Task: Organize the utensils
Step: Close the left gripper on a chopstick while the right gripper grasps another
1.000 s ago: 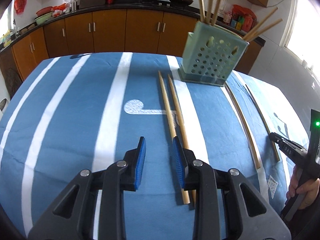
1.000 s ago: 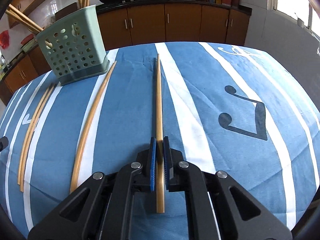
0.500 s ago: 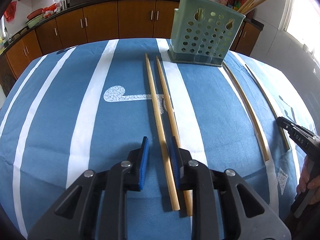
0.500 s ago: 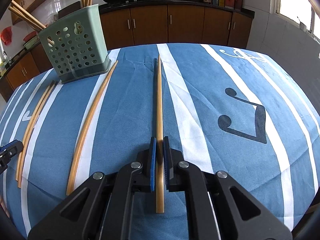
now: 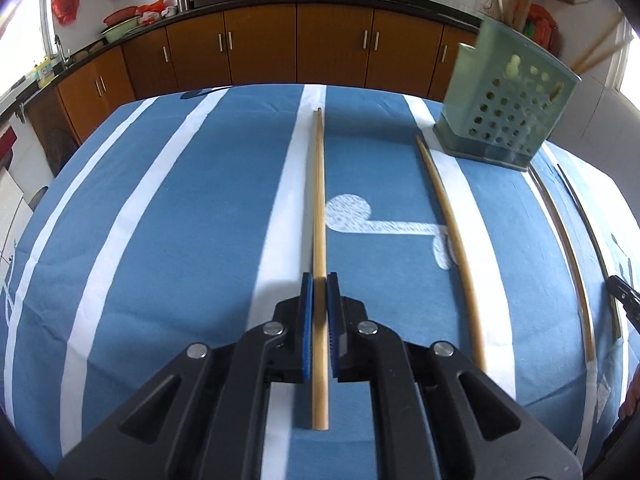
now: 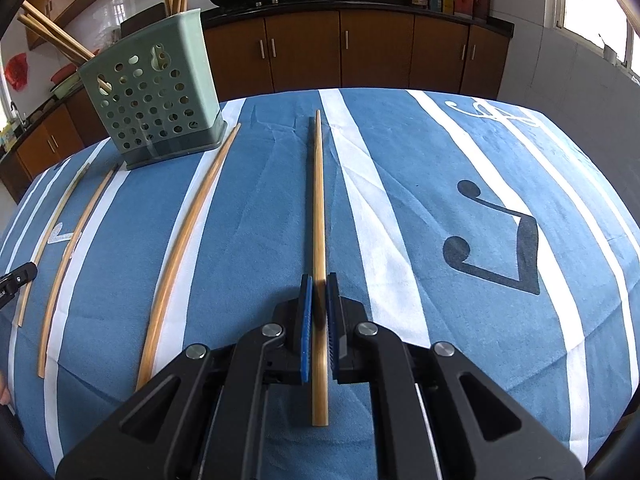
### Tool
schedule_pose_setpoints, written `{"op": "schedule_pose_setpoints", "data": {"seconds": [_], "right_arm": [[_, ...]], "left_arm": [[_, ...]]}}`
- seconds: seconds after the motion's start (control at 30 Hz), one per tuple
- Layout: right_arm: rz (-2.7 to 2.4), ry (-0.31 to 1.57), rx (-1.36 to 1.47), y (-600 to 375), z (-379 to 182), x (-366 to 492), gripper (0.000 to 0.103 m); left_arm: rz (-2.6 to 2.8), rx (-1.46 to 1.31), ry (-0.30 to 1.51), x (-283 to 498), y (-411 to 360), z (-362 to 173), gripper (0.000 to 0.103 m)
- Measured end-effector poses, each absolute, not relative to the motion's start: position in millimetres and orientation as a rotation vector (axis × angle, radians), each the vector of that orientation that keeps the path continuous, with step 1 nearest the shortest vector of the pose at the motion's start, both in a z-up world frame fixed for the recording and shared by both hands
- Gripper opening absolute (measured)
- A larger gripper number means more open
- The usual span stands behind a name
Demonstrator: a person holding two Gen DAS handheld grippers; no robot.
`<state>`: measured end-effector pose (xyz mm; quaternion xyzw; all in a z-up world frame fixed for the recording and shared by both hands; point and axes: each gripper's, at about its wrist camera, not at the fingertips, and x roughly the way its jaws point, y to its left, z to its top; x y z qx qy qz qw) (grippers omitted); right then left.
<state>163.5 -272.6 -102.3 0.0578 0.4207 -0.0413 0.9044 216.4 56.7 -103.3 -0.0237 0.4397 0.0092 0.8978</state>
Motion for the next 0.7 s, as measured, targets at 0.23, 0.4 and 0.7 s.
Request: {"op": "schedule_pose_setpoints", "data": {"seconds": [0.23,0.4,0.7], "right_arm": [[-0.086,0.87,0.114,-271.7,-102.2,165.4,0.008],[-0.086,0.87,0.114,-271.5,-102.1,165.5,0.008],[-0.087,0.87,0.112,-272.2,-102.1,165.3,0.008]], "left_arm": [[-0.003,-0.049,0.888,214.4,57.3,-104.5,0.011],[-0.009,-0.063,0.888,214.0,58.0,-105.1,0.012],[-0.013,-0.071,0.888,213.9,59.3,-105.1,0.012]]}}
